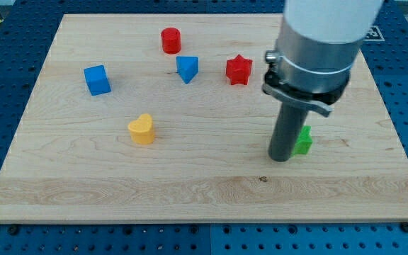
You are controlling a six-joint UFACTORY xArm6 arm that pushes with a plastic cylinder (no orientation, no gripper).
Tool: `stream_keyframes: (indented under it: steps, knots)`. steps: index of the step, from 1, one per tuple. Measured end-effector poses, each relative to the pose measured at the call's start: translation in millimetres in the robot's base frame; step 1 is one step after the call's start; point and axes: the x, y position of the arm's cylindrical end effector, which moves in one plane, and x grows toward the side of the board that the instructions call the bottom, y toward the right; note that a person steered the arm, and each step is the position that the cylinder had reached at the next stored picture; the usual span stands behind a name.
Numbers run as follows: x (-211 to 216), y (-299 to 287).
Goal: Push green star to bottom right
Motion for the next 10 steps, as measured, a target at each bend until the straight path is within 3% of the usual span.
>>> stream_keyframes:
  steps: [3,5,8,10]
  knots:
    - [-70.7,1.0]
    - [-33.5,7.2]
    - [-31.4,53.2]
    - [-6.6,78.8]
